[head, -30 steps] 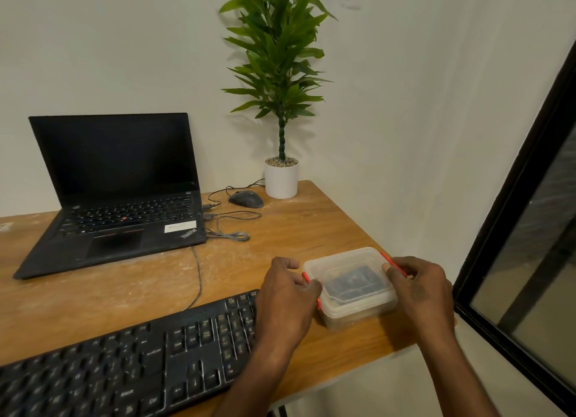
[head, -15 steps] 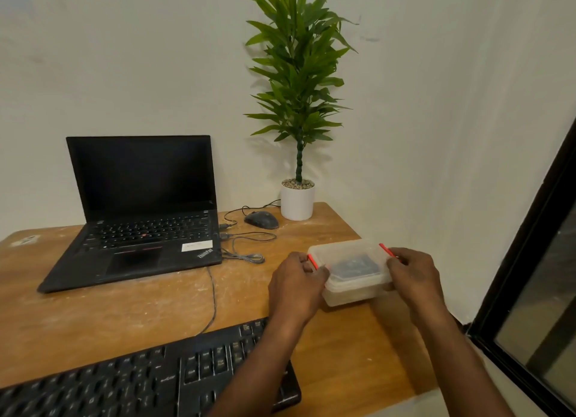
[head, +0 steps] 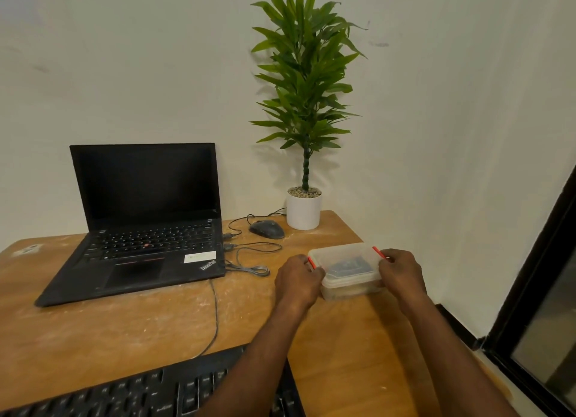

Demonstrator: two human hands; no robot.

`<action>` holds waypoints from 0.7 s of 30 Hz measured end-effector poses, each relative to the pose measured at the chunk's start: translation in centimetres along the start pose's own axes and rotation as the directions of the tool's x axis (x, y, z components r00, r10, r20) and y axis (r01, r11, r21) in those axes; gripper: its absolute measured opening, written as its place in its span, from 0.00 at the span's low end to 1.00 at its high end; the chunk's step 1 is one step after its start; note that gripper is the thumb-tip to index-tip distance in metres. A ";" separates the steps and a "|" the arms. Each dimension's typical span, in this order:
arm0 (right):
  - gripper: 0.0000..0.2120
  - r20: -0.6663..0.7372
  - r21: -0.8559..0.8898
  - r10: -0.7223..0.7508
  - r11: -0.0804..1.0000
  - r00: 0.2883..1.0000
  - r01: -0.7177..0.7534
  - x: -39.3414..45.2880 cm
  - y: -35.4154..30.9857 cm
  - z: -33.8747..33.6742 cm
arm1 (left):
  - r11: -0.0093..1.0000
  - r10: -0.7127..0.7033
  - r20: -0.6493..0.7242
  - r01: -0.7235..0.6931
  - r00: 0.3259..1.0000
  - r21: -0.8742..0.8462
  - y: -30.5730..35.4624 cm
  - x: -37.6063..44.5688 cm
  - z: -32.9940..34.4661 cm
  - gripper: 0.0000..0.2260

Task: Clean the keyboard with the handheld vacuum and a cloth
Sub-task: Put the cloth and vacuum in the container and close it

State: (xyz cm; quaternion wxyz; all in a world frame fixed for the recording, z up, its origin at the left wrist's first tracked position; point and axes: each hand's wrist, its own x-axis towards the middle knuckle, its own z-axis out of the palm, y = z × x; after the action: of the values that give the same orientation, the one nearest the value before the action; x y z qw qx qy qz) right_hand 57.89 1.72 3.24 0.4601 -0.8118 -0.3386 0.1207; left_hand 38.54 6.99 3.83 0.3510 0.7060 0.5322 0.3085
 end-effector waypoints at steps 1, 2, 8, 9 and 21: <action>0.16 0.002 -0.001 0.002 1.000 1.000 -0.002 -0.1 -0.1 -0.1 | 1.000 0.000 -0.002 0.000 1.000 -0.008 -0.1 0.0 0.0 0.14; 0.17 0.001 -0.003 0.007 1.000 1.000 -0.007 -0.4 -0.3 -0.1 | 1.000 0.001 -0.002 -0.001 1.000 -0.016 -0.2 -0.1 0.0 0.14; 0.24 -0.166 0.018 -0.020 1.000 0.986 0.023 -5.2 -1.0 -1.2 | 0.997 -0.020 -0.045 0.017 0.999 -0.078 -1.3 -2.0 -2.8 0.25; 0.23 -0.169 0.047 -0.034 0.998 0.985 0.042 -6.8 -1.2 -1.2 | 0.997 -0.009 -0.058 0.005 0.998 -0.082 -1.7 -2.8 -3.7 0.26; 0.21 -0.038 0.230 -0.122 0.965 0.992 0.128 -21.7 -4.7 2.1 | 0.983 0.083 -0.131 -0.103 0.988 -0.149 -5.3 -13.9 -10.9 0.25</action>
State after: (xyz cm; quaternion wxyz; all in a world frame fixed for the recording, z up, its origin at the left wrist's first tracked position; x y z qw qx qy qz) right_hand 38.71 -9.57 3.44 0.5624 -0.7309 -0.3673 0.1206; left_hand 23.46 -3.68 4.72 0.3565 0.6799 0.4937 0.4086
